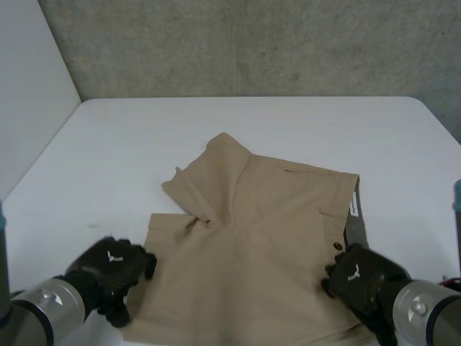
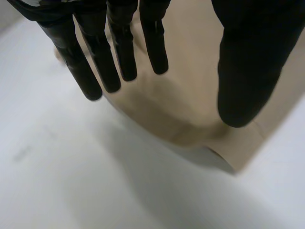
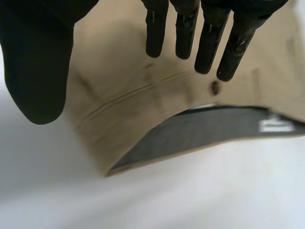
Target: Fold the shorts.
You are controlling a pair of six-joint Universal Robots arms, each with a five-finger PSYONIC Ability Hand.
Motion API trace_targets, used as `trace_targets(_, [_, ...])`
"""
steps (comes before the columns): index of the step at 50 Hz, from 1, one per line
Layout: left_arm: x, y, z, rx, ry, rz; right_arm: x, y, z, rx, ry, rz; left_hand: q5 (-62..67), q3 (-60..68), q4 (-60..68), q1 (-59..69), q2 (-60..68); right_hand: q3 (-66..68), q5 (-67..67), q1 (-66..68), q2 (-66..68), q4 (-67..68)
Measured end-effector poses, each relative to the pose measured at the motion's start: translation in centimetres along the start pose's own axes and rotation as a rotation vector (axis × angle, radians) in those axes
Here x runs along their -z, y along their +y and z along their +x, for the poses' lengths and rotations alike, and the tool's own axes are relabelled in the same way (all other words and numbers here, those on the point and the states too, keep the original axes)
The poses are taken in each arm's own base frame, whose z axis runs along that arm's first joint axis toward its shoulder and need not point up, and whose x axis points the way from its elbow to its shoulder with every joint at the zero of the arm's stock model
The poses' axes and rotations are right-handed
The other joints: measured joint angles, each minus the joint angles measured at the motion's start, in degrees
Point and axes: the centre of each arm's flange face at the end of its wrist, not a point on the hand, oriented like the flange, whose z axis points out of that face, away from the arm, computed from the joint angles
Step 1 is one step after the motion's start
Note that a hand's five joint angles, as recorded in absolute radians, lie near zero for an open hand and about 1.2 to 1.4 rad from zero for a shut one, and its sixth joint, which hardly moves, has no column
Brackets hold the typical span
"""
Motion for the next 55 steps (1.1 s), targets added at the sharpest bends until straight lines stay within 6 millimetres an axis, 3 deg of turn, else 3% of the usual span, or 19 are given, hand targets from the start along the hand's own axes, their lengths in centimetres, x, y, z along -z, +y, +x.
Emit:
trace_targets(4, [0.8,-2.6,-1.0,-0.023,-0.059,0.126,0.6,-1.3,2.1,-0.030,0.127,0.119,-7.59,-6.93,-7.67,-6.47,-7.19,-8.51,-7.49,-6.36,-7.04,-7.90])
trace_targets(11, [0.3,-5.7,-2.6,-0.045,-0.134,0.280,0.9,-2.3,4.6,-0.088,0.259,0.236,-8.91,-8.19,-8.96,-6.98,-8.35,-9.43,-8.12,-6.95,-8.53,-8.43])
trace_targets(17, [-4.0,-7.9,-4.3,-0.059,-0.184,0.378,0.4,-2.2,6.0,-0.149,0.314,0.275,-8.72,-8.08,-8.81,-6.94,-8.15,-9.43,-8.12,-6.95,-8.54,-8.43])
trace_targets(28, [-15.0,-9.3,-5.4,-0.074,-0.130,0.381,-1.8,-1.2,5.4,-0.184,0.269,0.232,-2.43,-2.87,-2.41,-1.98,-2.52,-9.43,-8.12,-6.95,-8.54,-8.43])
trace_targets(36, [-19.2,-8.8,-4.4,-0.167,-0.014,0.388,-2.5,-0.6,5.0,-0.189,0.259,0.218,-2.50,-2.94,-2.49,-2.01,-2.62,-9.43,-8.12,-6.95,-8.54,-8.43])
trace_targets(40, [-20.0,-8.4,-4.1,-0.199,0.011,0.384,-2.7,-0.5,4.9,-0.189,0.260,0.218,-2.46,-2.88,-2.45,-1.97,-2.58,-9.43,-8.11,-6.95,-8.54,-8.43])
trace_targets(44, [-20.9,-7.6,-3.8,-0.229,0.037,0.350,-2.8,-0.4,4.8,-0.188,0.263,0.219,7.46,7.51,7.69,10.00,7.65,-9.43,-8.11,-6.95,-8.54,-8.43])
trace_targets(46, [-21.0,-7.2,-4.0,-0.235,0.038,0.314,-2.9,-0.4,4.7,-0.189,0.264,0.219,19.24,19.37,19.67,22.28,20.06,-9.43,-8.11,-6.95,-8.54,-8.43])
trace_targets(48, [-20.8,-7.0,-4.4,-0.234,0.022,0.287,-2.9,-0.3,4.8,-0.190,0.265,0.218,22.16,22.52,22.68,24.20,22.92,-9.43,-8.11,-6.95,-8.54,-8.43])
trace_targets(51, [-20.5,-6.9,-5.1,-0.229,-0.016,0.251,-2.9,-0.3,4.8,-0.190,0.266,0.218,22.84,23.13,23.39,23.70,23.27,-9.43,-8.11,-6.95,-8.54,-8.43])
trace_targets(55, [-19.7,-6.6,-6.0,-0.225,-0.079,0.200,-2.9,-0.3,4.8,-0.191,0.267,0.217,15.09,14.77,14.76,14.74,14.88,-9.43,-8.11,-6.95,-8.54,-8.43])
